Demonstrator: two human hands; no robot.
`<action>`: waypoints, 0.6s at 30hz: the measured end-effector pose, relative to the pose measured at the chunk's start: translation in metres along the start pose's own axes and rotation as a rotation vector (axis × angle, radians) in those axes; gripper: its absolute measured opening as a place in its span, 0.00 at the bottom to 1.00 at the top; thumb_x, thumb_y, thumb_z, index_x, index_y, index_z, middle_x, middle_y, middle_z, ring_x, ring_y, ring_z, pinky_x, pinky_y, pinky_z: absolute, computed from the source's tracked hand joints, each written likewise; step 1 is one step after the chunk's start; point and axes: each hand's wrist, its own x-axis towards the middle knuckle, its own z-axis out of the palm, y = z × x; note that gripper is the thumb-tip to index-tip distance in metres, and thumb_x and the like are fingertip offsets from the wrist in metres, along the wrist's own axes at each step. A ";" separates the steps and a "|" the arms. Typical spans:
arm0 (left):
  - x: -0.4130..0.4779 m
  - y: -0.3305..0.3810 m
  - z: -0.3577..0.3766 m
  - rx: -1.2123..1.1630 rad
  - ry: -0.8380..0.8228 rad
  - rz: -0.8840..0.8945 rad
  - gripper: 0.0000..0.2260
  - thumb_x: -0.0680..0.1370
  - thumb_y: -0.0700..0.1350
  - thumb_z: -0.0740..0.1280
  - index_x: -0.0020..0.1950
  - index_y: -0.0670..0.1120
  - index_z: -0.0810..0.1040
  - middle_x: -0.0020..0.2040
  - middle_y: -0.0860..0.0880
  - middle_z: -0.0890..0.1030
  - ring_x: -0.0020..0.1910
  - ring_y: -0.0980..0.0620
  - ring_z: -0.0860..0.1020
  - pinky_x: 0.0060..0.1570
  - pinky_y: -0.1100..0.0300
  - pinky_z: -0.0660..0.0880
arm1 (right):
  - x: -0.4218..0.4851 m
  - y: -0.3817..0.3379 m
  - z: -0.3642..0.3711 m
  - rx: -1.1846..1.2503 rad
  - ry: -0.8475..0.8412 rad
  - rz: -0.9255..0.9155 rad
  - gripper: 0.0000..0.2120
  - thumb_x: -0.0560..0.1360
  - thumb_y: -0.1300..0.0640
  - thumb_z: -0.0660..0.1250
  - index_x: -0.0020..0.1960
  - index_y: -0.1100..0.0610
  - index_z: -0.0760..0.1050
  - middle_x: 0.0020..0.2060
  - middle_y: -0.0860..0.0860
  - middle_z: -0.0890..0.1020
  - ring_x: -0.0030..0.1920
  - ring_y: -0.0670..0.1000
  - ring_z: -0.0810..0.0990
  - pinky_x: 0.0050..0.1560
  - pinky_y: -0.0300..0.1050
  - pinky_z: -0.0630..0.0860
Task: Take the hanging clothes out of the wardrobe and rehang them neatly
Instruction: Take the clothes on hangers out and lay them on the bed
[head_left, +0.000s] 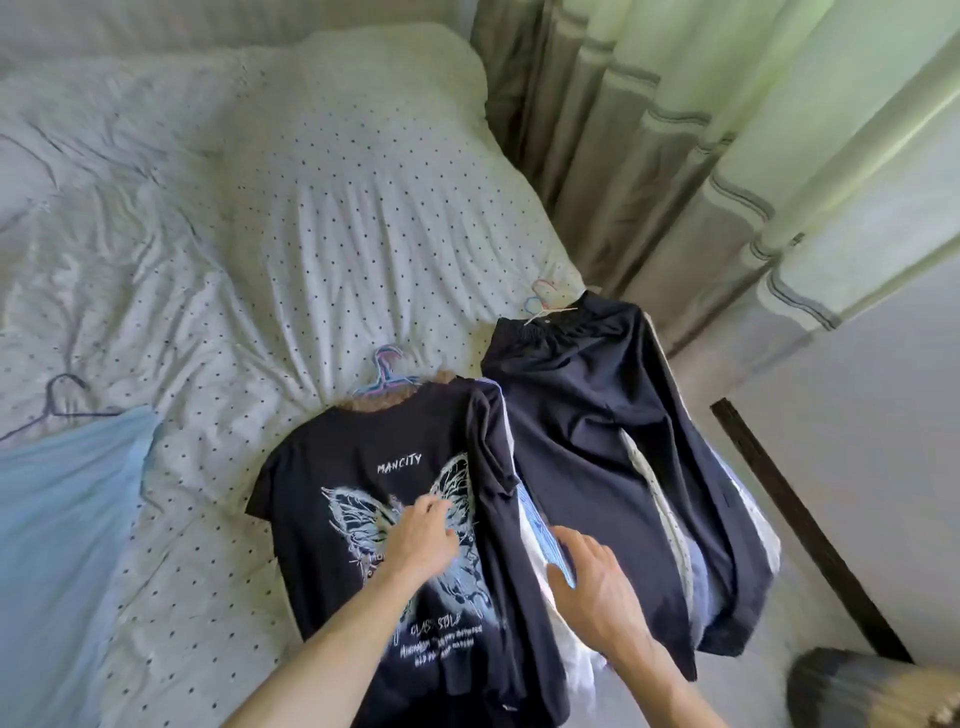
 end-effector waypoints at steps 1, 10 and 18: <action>-0.013 0.013 0.005 0.002 0.006 0.032 0.23 0.80 0.47 0.59 0.76 0.50 0.66 0.75 0.51 0.65 0.72 0.49 0.67 0.67 0.50 0.70 | -0.018 0.011 -0.003 0.023 0.036 -0.007 0.22 0.79 0.51 0.61 0.73 0.45 0.67 0.69 0.41 0.72 0.68 0.48 0.69 0.63 0.39 0.68; -0.118 0.153 0.067 0.254 -0.009 0.431 0.22 0.80 0.47 0.59 0.75 0.51 0.68 0.74 0.52 0.69 0.73 0.48 0.66 0.70 0.53 0.65 | -0.205 0.135 -0.033 0.158 0.442 0.162 0.16 0.79 0.49 0.66 0.66 0.44 0.76 0.65 0.41 0.77 0.68 0.47 0.70 0.66 0.42 0.68; -0.224 0.308 0.176 0.488 -0.125 1.009 0.21 0.79 0.50 0.59 0.73 0.54 0.71 0.72 0.55 0.71 0.71 0.51 0.69 0.69 0.55 0.66 | -0.384 0.232 -0.026 0.176 0.684 0.585 0.17 0.81 0.46 0.62 0.68 0.44 0.75 0.69 0.41 0.74 0.72 0.46 0.67 0.73 0.44 0.62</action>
